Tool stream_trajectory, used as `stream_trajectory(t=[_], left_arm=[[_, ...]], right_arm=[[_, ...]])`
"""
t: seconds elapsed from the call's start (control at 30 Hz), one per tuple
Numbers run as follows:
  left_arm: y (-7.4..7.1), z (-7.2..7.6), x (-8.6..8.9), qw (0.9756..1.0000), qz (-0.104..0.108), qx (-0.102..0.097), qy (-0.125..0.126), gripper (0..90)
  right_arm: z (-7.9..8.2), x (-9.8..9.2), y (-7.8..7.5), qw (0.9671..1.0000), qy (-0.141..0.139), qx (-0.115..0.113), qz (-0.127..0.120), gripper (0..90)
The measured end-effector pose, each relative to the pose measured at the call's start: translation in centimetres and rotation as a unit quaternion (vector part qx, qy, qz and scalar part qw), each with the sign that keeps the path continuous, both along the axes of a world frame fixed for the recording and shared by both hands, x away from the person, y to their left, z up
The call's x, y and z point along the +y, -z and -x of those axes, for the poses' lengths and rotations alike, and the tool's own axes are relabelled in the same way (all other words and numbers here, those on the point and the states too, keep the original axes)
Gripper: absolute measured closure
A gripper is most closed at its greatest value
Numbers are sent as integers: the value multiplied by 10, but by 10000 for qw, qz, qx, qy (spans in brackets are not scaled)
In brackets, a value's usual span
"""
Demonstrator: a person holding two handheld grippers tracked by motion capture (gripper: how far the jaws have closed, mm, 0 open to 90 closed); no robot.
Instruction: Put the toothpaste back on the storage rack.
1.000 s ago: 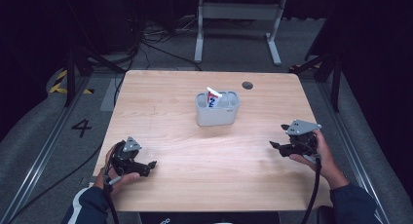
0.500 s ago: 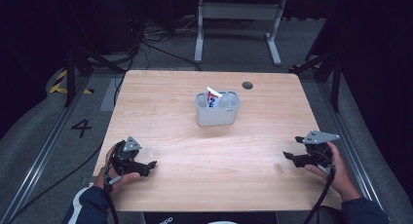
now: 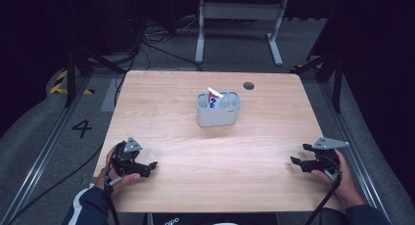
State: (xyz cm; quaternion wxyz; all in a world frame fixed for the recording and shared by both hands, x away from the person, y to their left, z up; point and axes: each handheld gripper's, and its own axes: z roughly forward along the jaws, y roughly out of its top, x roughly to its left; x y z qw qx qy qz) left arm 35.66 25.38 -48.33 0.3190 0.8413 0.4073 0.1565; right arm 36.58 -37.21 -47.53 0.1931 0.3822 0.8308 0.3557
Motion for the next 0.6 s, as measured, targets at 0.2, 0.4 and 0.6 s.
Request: stream_trajectory(t=[0.2, 0.4, 0.6], left_arm=[[0, 1, 0, 10000, 2, 26, -18, 2], [0, 1, 0, 10000, -35, -13, -22, 2], [0, 1, -1, 10000, 4, 33, -74, 2]], right_arm=[[8, -2, 10, 9999, -49, -73, -49, 228], [11, -12, 11, 9995, 158, 142, -228, 192], [11, -12, 11, 9995, 163, 151, -229, 189]])
